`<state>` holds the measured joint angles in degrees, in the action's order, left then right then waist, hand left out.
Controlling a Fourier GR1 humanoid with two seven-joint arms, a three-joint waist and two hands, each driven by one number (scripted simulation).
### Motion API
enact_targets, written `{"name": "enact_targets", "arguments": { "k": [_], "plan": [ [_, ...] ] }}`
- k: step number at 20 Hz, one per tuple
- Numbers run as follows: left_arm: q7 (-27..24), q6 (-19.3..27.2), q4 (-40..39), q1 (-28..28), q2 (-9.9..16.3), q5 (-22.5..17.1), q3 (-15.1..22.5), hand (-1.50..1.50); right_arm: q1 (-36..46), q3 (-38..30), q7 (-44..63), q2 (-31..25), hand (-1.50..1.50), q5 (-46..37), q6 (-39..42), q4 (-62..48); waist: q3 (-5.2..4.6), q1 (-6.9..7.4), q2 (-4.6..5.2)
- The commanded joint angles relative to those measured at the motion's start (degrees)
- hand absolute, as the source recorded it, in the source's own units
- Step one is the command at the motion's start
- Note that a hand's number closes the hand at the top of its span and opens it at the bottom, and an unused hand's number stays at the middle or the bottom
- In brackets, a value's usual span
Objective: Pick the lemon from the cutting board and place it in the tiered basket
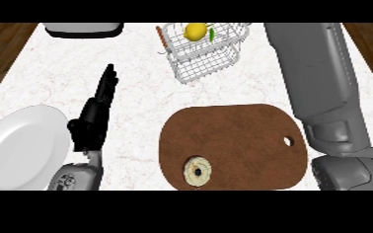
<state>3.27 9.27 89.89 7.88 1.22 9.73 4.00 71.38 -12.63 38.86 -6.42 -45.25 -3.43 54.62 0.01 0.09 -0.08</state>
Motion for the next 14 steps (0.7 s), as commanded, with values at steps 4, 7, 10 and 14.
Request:
{"name": "enact_targets", "arguments": {
  "k": [4,7,10,14],
  "plan": [
    [-0.94,-1.15,0.24,-1.27,1.5,-1.47,-1.84,0.0,-10.92,-8.76,1.23,-6.36,-1.5,7.99,1.43,11.22,0.05,-1.71,-0.44],
    [-3.47,0.37,-2.59,-0.92,1.22,-0.76,-2.9,0.0,-15.6,-12.71,0.06,-10.23,-1.5,14.81,8.22,18.42,0.05,-2.54,-0.61],
    [-2.01,-0.17,-0.11,-2.51,1.26,-0.65,-1.89,0.0,-25.46,-15.8,-4.19,-14.04,-1.5,18.85,12.57,24.2,0.06,-2.21,-0.55],
    [-2.01,-0.85,-1.51,-1.49,1.17,-1.69,-2.49,0.0,-35.03,-23.02,-8.7,-17.84,-1.5,28.73,20.51,30.14,0.06,-2.32,-0.37]
  ]
}}
